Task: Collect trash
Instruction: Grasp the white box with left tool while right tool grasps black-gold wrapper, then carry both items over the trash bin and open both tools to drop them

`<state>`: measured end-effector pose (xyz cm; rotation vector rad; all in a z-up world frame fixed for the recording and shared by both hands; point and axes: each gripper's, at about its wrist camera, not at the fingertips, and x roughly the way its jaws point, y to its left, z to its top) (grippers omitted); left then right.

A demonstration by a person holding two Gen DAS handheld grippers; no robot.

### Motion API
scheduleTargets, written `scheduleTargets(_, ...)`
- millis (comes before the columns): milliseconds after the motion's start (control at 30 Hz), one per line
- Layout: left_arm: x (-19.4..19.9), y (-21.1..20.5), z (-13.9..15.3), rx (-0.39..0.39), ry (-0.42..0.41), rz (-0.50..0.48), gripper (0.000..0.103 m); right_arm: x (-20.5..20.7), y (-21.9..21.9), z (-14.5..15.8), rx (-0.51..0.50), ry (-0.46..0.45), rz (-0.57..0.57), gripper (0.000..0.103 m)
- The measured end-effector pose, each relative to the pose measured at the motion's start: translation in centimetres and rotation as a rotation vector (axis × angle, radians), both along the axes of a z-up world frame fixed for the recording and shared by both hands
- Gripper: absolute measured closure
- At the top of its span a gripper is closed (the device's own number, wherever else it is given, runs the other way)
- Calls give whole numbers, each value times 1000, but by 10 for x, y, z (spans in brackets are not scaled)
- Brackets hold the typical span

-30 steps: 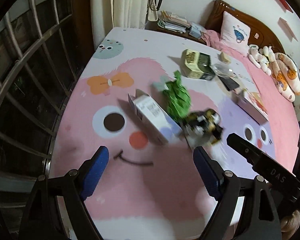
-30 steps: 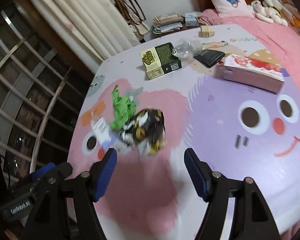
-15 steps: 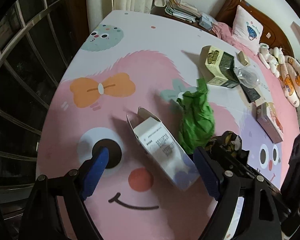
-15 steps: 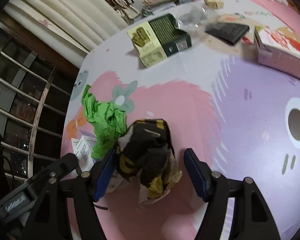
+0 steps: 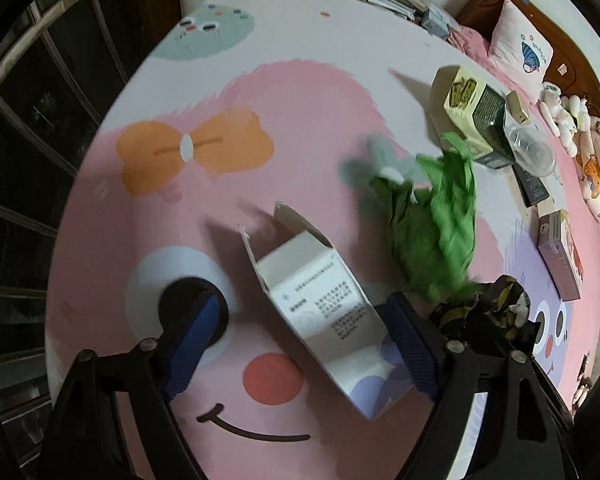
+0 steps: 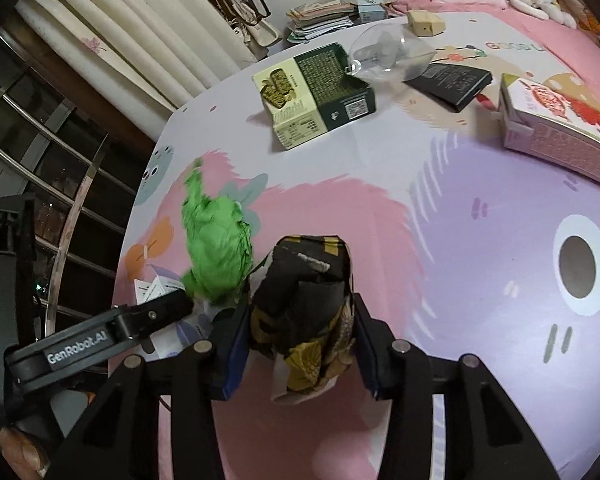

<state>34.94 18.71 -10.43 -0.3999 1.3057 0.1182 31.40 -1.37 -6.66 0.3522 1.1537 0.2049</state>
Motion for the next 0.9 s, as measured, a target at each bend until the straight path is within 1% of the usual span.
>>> scheduleTargets(33, 0, -1, -1, -3, 5, -4, 28, -2, -1, 1, -5, -2, -2, 58)
scheduleTargets(67, -2, -4, -1, 15, 2, -10, 32, -4, -3, 1, -7, -4, -2, 58)
scheduleTargets(100, -3, -6, -1, 28, 2, -18, 40, -5, -3, 2, -9, -4, -2, 58)
scheduleTargets(133, -4, -7, -1, 43, 2, -27, 52, -8, -4, 2, -9, -4, -2, 58)
scheduleTargets(200, -7, -10, 0, 57, 0, -48, 63, -11, -5, 3, -7, -5, -2, 58)
scheduleTargets(367, -23, -19, 4, 92, -18, -76, 64, -25, -9, 9, -2, -14, 0, 59)
scheduleTargets(567, -52, -40, 27, 127, -69, -118, 64, -56, -21, 23, -6, -33, 10, 59)
scheduleTargets(733, -95, -71, 52, 154, -124, -152, 64, -99, -36, 42, -12, -52, 29, 59)
scheduleTargets(800, -114, -75, 62, 159, -149, -165, 64, -116, -43, 47, -18, -57, 37, 59)
scheduleTargets(833, -126, -86, 67, 166, -165, -178, 64, -130, -48, 52, -21, -62, 44, 59)
scheduleTargets(867, -143, -84, 76, 171, -179, -189, 64, -139, -52, 55, -24, -65, 49, 59)
scheduleTargets(900, -153, -92, 79, 178, -191, -199, 64, -151, -56, 58, -27, -69, 56, 59)
